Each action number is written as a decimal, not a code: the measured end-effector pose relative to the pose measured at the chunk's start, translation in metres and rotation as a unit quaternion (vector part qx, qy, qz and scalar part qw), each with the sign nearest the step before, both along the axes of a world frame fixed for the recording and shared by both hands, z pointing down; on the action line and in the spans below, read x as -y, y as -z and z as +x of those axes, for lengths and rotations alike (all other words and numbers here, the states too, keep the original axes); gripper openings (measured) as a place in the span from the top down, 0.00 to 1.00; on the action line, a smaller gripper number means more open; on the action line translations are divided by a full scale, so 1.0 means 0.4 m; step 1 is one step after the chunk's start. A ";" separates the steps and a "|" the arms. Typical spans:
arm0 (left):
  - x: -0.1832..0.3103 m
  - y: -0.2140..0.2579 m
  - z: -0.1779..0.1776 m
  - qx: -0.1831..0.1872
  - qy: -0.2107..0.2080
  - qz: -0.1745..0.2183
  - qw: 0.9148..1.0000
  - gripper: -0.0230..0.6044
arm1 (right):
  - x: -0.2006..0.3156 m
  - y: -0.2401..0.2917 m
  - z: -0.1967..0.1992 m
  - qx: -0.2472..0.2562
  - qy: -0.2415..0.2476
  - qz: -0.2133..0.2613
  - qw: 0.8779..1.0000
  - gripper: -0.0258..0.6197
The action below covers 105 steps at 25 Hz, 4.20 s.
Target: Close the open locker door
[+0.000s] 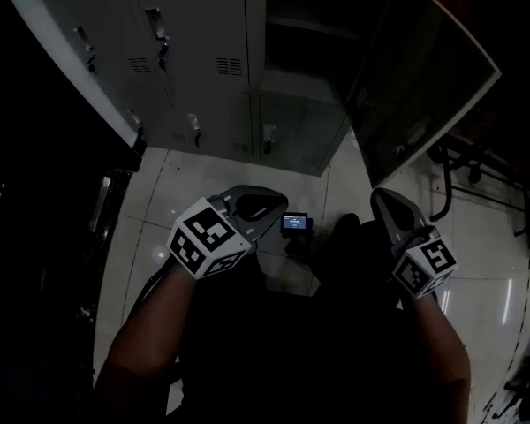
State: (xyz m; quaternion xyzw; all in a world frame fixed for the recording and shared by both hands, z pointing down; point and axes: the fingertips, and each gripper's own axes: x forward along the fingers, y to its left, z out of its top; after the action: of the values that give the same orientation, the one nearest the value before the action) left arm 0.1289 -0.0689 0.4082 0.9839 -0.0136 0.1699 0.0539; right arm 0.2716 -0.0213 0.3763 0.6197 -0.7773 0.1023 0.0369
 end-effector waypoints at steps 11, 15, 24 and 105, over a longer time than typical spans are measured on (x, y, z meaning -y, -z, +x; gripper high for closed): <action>-0.002 -0.012 -0.011 0.014 -0.005 -0.004 1.000 0.94 | -0.029 0.042 0.092 -0.018 -0.080 0.018 0.996 0.92; -0.004 -0.012 -0.009 0.014 -0.008 -0.002 1.000 0.94 | -0.027 0.093 0.181 -0.014 -0.117 0.041 0.992 0.64; -0.001 -0.015 -0.008 0.012 -0.006 -0.002 1.000 0.94 | 0.086 0.201 0.212 -0.028 -0.086 0.089 0.992 0.60; 0.054 0.005 -0.090 -0.036 0.037 -0.036 0.998 0.94 | 0.700 0.186 -0.108 -0.082 -0.073 0.070 0.991 0.92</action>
State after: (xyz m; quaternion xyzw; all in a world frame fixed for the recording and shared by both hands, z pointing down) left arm 0.0927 -0.0904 0.4063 0.9855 -0.0420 0.1330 0.0962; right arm 0.2284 -0.3014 0.3020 0.6819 -0.7298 -0.0017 0.0496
